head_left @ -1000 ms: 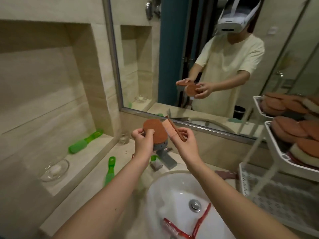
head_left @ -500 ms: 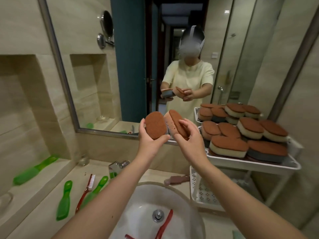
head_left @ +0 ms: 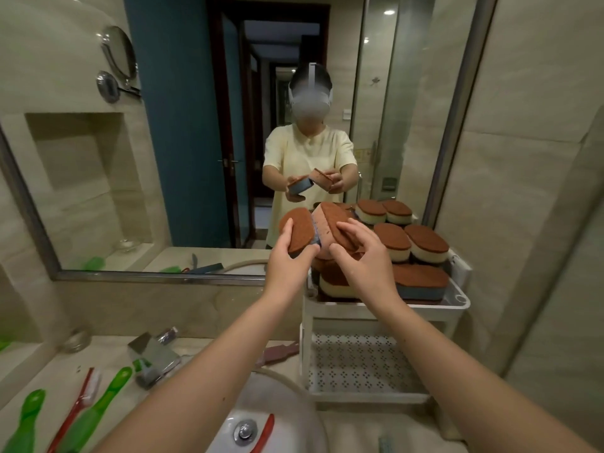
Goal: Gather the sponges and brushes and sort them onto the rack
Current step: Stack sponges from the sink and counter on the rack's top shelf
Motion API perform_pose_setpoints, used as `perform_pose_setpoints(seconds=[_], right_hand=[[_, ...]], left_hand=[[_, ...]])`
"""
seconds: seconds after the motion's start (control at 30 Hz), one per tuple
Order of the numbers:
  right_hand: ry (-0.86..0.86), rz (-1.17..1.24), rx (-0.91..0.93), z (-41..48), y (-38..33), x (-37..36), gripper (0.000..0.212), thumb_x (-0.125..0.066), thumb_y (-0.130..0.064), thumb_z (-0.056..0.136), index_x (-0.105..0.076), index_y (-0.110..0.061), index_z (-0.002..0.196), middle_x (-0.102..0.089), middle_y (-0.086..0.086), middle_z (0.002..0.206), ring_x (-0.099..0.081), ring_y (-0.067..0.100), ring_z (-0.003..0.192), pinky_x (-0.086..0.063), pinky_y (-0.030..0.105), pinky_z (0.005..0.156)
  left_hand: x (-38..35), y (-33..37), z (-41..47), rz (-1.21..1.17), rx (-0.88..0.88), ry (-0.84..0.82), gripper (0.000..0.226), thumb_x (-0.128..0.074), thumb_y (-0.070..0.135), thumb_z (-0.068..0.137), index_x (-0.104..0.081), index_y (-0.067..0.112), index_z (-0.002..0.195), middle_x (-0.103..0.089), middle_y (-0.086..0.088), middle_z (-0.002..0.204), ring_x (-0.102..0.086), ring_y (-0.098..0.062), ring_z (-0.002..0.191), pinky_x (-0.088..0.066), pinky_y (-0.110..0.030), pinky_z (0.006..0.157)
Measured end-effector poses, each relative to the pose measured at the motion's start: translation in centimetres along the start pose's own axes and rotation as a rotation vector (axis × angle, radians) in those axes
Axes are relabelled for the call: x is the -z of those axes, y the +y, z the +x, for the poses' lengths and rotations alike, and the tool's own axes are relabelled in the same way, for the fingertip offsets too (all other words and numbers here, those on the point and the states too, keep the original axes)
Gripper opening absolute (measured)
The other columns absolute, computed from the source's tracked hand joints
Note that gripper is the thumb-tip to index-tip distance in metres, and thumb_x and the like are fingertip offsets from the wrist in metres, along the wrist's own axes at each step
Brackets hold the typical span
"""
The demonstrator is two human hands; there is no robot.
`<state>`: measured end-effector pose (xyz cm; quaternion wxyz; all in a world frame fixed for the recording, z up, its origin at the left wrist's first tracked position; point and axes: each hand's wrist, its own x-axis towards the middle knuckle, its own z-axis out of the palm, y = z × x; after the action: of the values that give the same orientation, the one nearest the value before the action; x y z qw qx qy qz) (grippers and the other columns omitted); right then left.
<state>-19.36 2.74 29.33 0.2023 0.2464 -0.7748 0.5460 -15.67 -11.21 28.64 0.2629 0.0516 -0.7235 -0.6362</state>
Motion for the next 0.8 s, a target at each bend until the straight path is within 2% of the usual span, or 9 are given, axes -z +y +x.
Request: perform_pose_setpoints(seconds=[0.1, 0.23, 0.3, 0.4, 0.63, 0.8], right_hand=[[0.013, -0.025, -0.013, 0.7, 0.7, 0.6, 0.043, -0.069, -0.030, 0.085, -0.063, -0.026, 0.127, -0.049, -0.009, 0.142, -0.042, 0.002, 0.129, -0.040, 0.031, 0.109], [0.042, -0.085, -0.046, 1.8, 1.7, 0.8, 0.044, -0.065, -0.035, 0.087, -0.061, -0.028, 0.130, -0.046, -0.007, 0.147, -0.039, 0.009, 0.135, -0.036, 0.035, 0.111], [0.070, -0.183, -0.074, 2.5, 2.3, 0.8, 0.043, -0.063, -0.038, 0.087, -0.061, -0.031, 0.130, -0.045, -0.007, 0.148, -0.038, 0.015, 0.136, -0.033, 0.040, 0.113], [0.076, -0.378, -0.093, 3.5, 3.3, 0.9, 0.041, -0.061, -0.042, 0.088, -0.062, -0.035, 0.128, -0.045, -0.004, 0.149, -0.040, 0.020, 0.135, -0.025, 0.041, 0.110], [0.072, -0.675, -0.033, 5.0, 5.2, 0.2, 0.042, -0.055, -0.053, 0.087, -0.064, -0.035, 0.124, -0.052, -0.001, 0.143, -0.047, 0.019, 0.128, -0.020, 0.040, 0.104], [0.065, -0.854, 0.002, 5.2, 6.1, 0.2, 0.045, -0.053, -0.056, 0.087, -0.066, -0.032, 0.122, -0.057, -0.002, 0.138, -0.050, 0.019, 0.123, -0.022, 0.044, 0.104]], left_hand=[[-1.4, -0.1, 0.8, -0.016, 0.013, 0.020, 0.073, -0.063, 0.025, 0.088, -0.026, 0.029, 0.150, -0.046, 0.006, 0.141, -0.046, -0.006, 0.116, -0.040, -0.021, 0.088], [-2.3, -0.8, 1.9, 0.000, 0.045, 0.015, 0.073, -0.062, 0.028, 0.088, -0.024, 0.030, 0.151, -0.047, 0.004, 0.140, -0.048, -0.010, 0.116, -0.045, -0.027, 0.093], [-2.4, -1.2, 2.5, 0.010, 0.061, 0.008, 0.075, -0.063, 0.030, 0.088, -0.022, 0.032, 0.151, -0.048, 0.005, 0.139, -0.050, -0.011, 0.116, -0.046, -0.028, 0.092], [-2.6, -1.7, 3.5, 0.046, 0.075, -0.009, 0.077, -0.063, 0.031, 0.087, -0.020, 0.032, 0.151, -0.049, 0.005, 0.140, -0.051, -0.010, 0.117, -0.045, -0.028, 0.093], [-3.5, -2.6, 5.5, 0.228, 0.065, -0.105, 0.080, -0.064, 0.032, 0.086, -0.019, 0.029, 0.152, -0.042, 0.005, 0.146, -0.044, -0.007, 0.116, -0.039, -0.024, 0.089], [-4.2, -3.0, 6.0, 0.363, 0.066, -0.119, 0.083, -0.063, 0.042, 0.083, -0.018, 0.031, 0.152, -0.042, 0.004, 0.146, -0.048, -0.017, 0.125, -0.047, -0.041, 0.099]])
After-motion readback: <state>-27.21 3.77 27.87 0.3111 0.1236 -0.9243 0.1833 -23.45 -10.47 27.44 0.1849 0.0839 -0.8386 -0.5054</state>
